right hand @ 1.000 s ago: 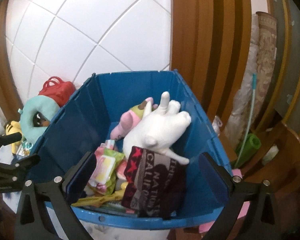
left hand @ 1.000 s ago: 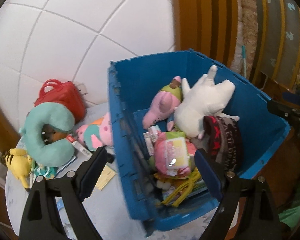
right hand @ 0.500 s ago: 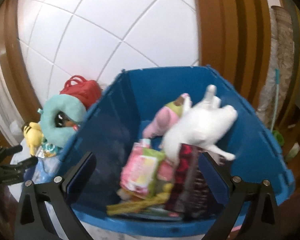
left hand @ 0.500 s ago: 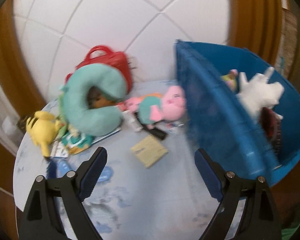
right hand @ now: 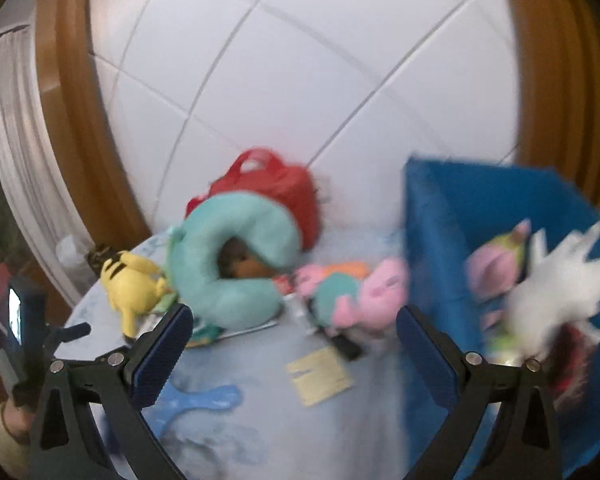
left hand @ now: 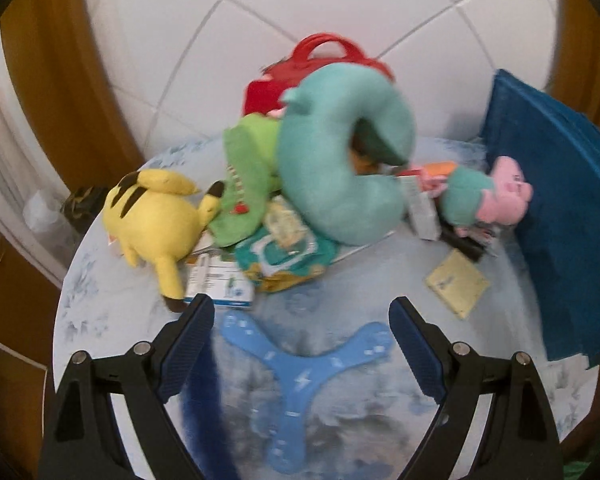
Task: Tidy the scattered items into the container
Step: 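Withdraw both tools from the crate back over the table, then grasp the teal neck pillow with both tools from either side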
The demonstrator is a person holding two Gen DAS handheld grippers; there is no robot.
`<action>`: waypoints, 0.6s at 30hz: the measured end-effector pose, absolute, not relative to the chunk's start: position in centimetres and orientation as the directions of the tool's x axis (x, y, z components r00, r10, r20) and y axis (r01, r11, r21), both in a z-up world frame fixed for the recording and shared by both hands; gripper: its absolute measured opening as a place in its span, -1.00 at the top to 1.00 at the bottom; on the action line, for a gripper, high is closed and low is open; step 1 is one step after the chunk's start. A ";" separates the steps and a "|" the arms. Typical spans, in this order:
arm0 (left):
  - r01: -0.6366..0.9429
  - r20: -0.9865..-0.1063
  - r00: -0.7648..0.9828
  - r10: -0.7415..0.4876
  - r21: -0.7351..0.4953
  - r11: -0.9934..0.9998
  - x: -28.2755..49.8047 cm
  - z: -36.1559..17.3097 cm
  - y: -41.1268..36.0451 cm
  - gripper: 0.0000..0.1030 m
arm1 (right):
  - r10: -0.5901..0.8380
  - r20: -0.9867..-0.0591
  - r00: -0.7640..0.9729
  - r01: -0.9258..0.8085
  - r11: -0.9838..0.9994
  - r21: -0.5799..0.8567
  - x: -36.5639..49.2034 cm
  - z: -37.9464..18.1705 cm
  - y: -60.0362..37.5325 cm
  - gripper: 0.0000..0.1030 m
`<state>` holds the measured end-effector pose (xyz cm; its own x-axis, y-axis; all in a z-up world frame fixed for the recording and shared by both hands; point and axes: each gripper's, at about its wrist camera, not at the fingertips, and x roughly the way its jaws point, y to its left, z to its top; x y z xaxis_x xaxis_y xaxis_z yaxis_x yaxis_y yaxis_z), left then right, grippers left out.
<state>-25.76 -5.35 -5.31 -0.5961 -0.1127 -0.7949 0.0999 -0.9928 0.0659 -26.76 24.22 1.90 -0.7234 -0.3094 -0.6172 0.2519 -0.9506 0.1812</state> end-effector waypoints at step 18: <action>0.209 -0.830 -0.543 -0.126 0.012 -0.978 -38.8 -9.2 -7.7 -0.74 | -0.295 -0.785 -0.544 0.260 -0.949 0.176 -41.4 -7.4 17.3 -1.00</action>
<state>-38.80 -7.66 -9.18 -0.5431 -0.1257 -0.8302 0.2087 -0.9779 0.0115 -41.44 17.32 -7.36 -0.5443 -0.2947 -0.7855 0.2597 -0.9495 0.1762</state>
